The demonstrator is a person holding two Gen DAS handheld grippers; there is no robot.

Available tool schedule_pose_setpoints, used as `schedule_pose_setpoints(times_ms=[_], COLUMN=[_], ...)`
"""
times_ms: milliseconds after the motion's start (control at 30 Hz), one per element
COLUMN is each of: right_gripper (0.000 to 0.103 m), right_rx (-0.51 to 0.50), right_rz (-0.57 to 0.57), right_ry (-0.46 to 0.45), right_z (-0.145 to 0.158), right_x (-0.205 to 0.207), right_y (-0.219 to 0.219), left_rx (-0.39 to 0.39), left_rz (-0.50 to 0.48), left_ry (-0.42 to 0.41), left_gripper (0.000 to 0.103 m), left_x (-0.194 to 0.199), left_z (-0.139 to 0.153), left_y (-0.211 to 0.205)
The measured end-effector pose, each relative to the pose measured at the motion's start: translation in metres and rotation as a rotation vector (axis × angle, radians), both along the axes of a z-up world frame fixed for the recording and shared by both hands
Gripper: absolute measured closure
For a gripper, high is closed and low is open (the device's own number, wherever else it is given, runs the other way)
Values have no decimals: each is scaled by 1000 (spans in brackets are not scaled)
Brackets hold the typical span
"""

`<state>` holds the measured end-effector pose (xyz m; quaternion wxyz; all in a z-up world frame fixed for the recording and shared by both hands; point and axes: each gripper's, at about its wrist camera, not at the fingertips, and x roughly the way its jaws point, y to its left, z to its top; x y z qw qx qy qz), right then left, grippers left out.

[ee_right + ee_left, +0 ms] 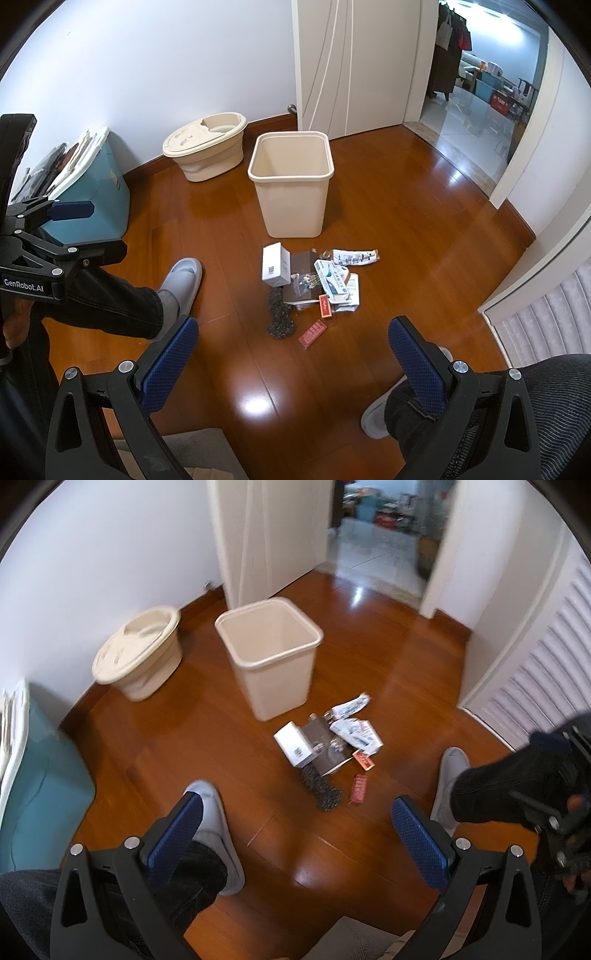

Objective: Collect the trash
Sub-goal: 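Grasp the white Simvastatin box with the right gripper while the left gripper reaches the white EasyBuy box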

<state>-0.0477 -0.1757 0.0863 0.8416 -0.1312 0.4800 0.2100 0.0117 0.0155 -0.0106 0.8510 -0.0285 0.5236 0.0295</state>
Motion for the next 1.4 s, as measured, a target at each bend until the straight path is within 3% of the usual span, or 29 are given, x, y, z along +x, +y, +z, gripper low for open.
schedule_pose_setpoints(times_ms=[100,200,300,400,567,633,733,800,867,1133,1267,1367,1400], right_gripper=[0,0,0,0,0,0,0,6,8,9,19,47,48], right_rx=[-8,-83,-119,-103,-95,-107,-158,-185,-201,-209,-164,-146,-118], right_rz=[6,1,-55,-97,-70,-27,65,126,161,192,193,180,166], right_ry=[111,174,214,291,443,470,501,526,564,658,706,740,746], right_z=[-13,-27,-51,-96,-196,-227,-276,-306,-335,-390,-406,-415,-414], right_x=[20,61,116,172,237,254,276,285,292,296,298,302,304], right_y=[11,18,18,15,13,15,19,22,22,10,10,9,7], left_rx=[22,21,-47,-154,-179,-183,-112,-78,-102,-110,-88,-89,-85], left_rz=[118,218,312,393,471,481,457,451,449,424,421,437,437], left_ry=[69,68,112,162,263,288,308,335,363,410,426,446,449], left_gripper=[0,0,0,0,0,0,0,0,0,0,0,0,0], left_x=[30,60,86,111,148,160,177,185,191,198,193,187,186], left_z=[-8,-15,-34,-67,-141,-169,-201,-223,-243,-283,-293,-301,-303], left_y=[18,37,52,61,54,52,51,52,54,46,47,50,52])
